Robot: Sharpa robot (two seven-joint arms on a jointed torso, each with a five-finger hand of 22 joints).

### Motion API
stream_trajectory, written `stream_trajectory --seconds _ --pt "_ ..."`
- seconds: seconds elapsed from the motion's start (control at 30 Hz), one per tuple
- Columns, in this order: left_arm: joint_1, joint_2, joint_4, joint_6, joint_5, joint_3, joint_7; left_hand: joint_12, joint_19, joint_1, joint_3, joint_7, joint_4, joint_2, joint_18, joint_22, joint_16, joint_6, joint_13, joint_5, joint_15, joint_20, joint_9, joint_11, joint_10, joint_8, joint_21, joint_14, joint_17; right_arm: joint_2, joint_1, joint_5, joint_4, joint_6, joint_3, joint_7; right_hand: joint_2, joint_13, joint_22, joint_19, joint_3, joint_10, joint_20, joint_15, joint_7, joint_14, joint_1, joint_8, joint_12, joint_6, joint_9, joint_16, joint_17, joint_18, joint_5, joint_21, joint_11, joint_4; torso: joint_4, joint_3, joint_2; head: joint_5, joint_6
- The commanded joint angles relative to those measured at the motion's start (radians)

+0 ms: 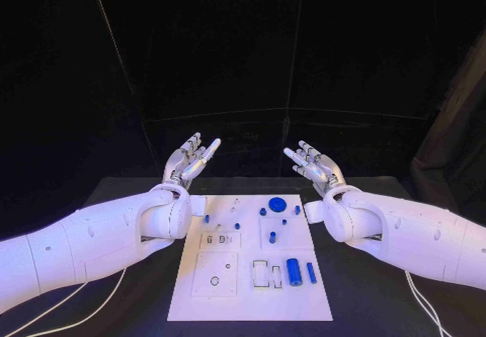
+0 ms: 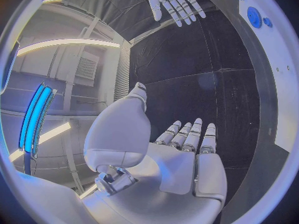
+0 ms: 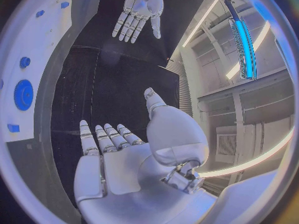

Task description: Assemble the parts on the task board

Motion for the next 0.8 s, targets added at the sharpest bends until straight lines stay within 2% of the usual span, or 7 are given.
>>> stream_trajectory --seconds 0.03,0.23,0.3,0.33,0.4,0.6,0.8 --pt "0.002 0.001 -0.001 0.060 0.005 0.000 0.045 0.006 0.001 0.042 -0.002 0.058 0.015 -0.002 0.025 0.002 0.005 0.012 0.002 0.007 0.006 0.016 0.002 0.014 0.002 0.007 0.005 0.015 0.002 0.012 0.008 -0.135 -0.029 0.191 -0.001 -0.071 0.015 0.011 0.015 0.095 0.011 0.084 0.013 0.030 0.125 0.089 0.107 0.014 0.018 0.066 0.010 0.020 0.011 0.021 0.018 0.028 0.040 -0.057 0.0004 -0.0002 0.000 0.000 0.000" --pt "0.002 0.001 -0.001 0.060 0.005 0.000 0.045 0.006 0.001 0.042 0.000 0.063 0.015 -0.003 0.025 0.002 0.006 0.014 0.003 0.007 0.007 0.016 0.002 0.020 0.004 0.007 0.005 0.017 0.003 0.024 0.015 -0.177 -0.059 0.254 -0.001 -0.095 0.019 0.044 0.058 0.406 0.033 0.442 0.009 0.047 0.155 0.477 0.211 0.064 0.086 0.306 0.039 0.105 0.047 0.085 0.019 0.127 0.078 -0.138 0.0004 -0.0002 0.000 0.000 0.000" --pt "0.002 0.001 -0.001 0.060 0.005 0.000 0.045 0.006 0.001 0.042 0.000 0.064 0.015 -0.003 0.024 0.002 0.006 0.015 0.003 0.007 0.008 0.016 0.002 0.021 0.005 0.008 0.005 0.018 0.003 0.025 0.015 -0.179 -0.061 0.258 -0.001 -0.096 0.019 0.057 0.069 0.489 0.040 0.609 0.009 0.031 0.155 0.632 0.233 0.091 0.123 0.417 0.052 0.140 0.058 0.104 0.019 0.158 0.066 -0.156 0.0004 -0.0002 0.000 0.000 0.000" --pt "0.002 -0.051 0.028 0.072 0.005 -0.001 0.047 0.007 0.001 0.042 0.001 0.068 0.015 -0.003 0.024 0.002 0.007 0.016 0.003 0.007 0.009 0.016 0.003 0.024 0.006 0.008 0.005 0.020 0.004 -0.004 0.015 -0.309 -0.081 0.170 -0.001 -0.017 0.020 0.063 0.073 0.522 0.047 0.693 0.007 0.018 0.147 0.712 0.249 0.116 0.146 0.509 0.063 0.161 0.063 0.117 0.015 0.173 0.053 -0.171 -0.0013 -0.0039 0.001 -0.017 -0.002" --pt "0.002 -0.058 0.037 0.073 -0.001 -0.001 0.046 0.007 0.001 0.047 0.004 0.075 0.014 -0.004 0.023 0.002 0.009 0.019 0.003 0.007 0.012 0.017 0.003 0.031 0.009 0.008 0.005 0.025 0.005 -0.005 0.016 -0.412 -0.099 0.183 0.000 -0.031 0.021 0.060 0.078 0.602 0.068 0.803 -0.003 -0.013 0.129 0.829 0.283 0.154 0.169 0.686 0.078 0.184 0.063 0.138 0.003 0.205 0.026 -0.209 -0.0018 -0.0044 0.003 -0.017 0.001" --pt "0.002 -0.078 0.063 0.078 -0.008 -0.001 0.051 0.012 0.005 0.062 0.012 0.094 0.013 0.005 0.018 0.004 0.022 0.042 0.007 0.007 0.024 0.023 0.006 0.051 0.037 0.013 0.007 0.064 0.013 -0.009 0.022 -0.608 -0.116 0.194 0.000 -0.066 0.014 0.044 0.062 0.692 0.110 0.916 -0.033 -0.045 0.104 0.945 0.287 0.134 0.128 0.817 0.058 0.153 0.049 0.139 -0.013 0.218 -0.004 -0.270 -0.0027 -0.0048 0.016 -0.018 0.004" --pt "0.001 -0.102 0.103 0.085 -0.010 -0.001 0.075 0.028 0.033 0.102 0.027 0.117 0.004 0.032 0.004 0.011 0.062 0.123 0.017 0.006 0.043 0.027 0.016 0.077 0.129 0.029 0.020 0.173 0.031 -0.010 0.040 -0.756 -0.126 0.187 0.001 -0.101 -0.012 0.044 0.058 0.768 0.154 0.991 -0.066 -0.078 0.084 1.047 0.285 0.114 0.094 0.880 0.054 0.144 0.052 0.138 -0.006 0.241 -0.024 -0.273 0.0015 -0.0067 0.031 -0.016 0.005"
